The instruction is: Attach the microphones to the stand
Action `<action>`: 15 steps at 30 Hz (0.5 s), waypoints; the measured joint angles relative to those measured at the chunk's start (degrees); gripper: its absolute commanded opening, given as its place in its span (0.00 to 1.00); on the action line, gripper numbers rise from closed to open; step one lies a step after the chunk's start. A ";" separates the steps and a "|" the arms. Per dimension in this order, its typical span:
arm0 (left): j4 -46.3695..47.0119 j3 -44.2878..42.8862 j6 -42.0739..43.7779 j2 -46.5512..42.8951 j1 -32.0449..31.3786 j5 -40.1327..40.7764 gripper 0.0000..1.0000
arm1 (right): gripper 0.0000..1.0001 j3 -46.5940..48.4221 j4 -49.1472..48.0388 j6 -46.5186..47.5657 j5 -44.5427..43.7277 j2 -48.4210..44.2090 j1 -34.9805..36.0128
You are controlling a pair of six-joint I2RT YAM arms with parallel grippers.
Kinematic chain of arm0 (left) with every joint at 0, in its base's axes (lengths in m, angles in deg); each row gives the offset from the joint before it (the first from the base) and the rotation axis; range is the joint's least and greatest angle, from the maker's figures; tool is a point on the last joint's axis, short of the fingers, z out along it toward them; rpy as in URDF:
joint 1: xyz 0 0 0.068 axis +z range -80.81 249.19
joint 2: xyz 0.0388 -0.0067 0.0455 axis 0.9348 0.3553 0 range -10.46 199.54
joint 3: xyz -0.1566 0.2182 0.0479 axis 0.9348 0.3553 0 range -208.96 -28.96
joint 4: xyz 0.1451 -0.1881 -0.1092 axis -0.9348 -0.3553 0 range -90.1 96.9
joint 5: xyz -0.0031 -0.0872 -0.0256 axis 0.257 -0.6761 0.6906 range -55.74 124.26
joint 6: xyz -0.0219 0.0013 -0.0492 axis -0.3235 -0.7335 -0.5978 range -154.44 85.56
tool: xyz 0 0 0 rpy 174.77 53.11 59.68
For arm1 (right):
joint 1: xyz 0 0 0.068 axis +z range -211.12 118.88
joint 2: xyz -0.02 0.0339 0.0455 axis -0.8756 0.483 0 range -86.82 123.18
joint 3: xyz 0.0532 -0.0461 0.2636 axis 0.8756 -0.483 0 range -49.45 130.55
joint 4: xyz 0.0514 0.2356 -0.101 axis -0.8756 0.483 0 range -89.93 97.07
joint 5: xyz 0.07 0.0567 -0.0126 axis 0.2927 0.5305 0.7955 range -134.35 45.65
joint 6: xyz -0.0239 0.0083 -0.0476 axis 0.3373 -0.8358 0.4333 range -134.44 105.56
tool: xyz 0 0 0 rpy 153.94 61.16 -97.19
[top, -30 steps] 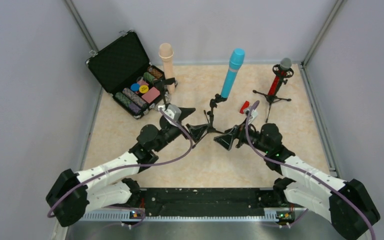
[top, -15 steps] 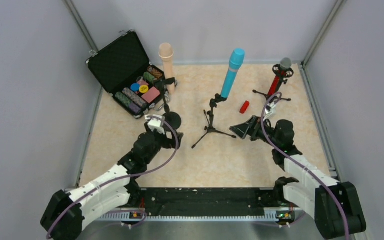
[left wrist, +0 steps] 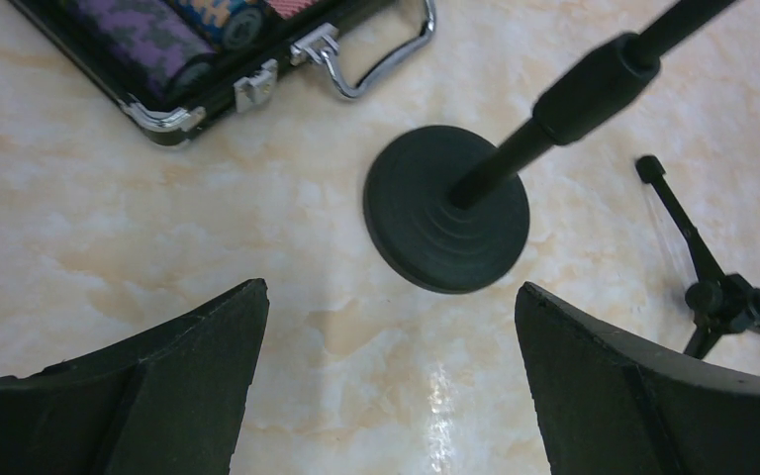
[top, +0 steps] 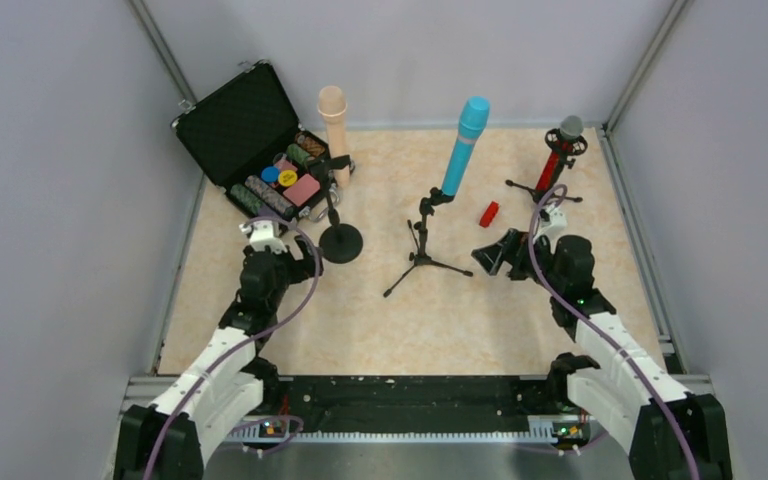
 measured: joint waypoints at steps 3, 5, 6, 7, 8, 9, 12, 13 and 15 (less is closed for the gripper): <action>0.96 0.00 0.04 -0.31 3.23 0.28 0.99 | 0.99 0.17 2.56 2.54 -3.56 -0.83 -0.02; 1.51 0.04 0.79 -0.94 5.18 1.11 0.99 | 0.99 0.17 4.57 4.68 -7.41 -0.98 -0.04; 2.19 0.24 1.05 -1.38 5.92 1.77 0.99 | 0.99 0.17 4.90 5.03 -8.15 -0.98 -0.04; 3.54 0.81 1.31 -2.12 6.64 2.82 0.99 | 0.99 0.17 5.53 5.99 -9.73 -0.98 -0.04; 5.05 1.64 1.75 -3.10 7.15 3.91 0.99 | 0.99 0.17 5.99 7.23 -11.65 -0.98 -0.04; 6.80 2.67 2.43 -4.04 7.41 4.85 0.99 | 0.99 0.20 6.23 8.35 -13.57 -0.92 -0.04; 13.38 6.16 5.40 -5.11 7.61 7.74 0.99 | 0.99 0.52 6.78 11.82 -19.08 0.07 -0.04; 15.30 7.08 6.95 -4.74 7.61 8.55 0.99 | 0.99 0.57 6.58 12.87 -21.03 0.63 -0.04; 18.67 8.24 9.49 -3.34 7.61 9.81 0.99 | 0.99 0.57 6.27 14.64 -24.30 1.64 -0.04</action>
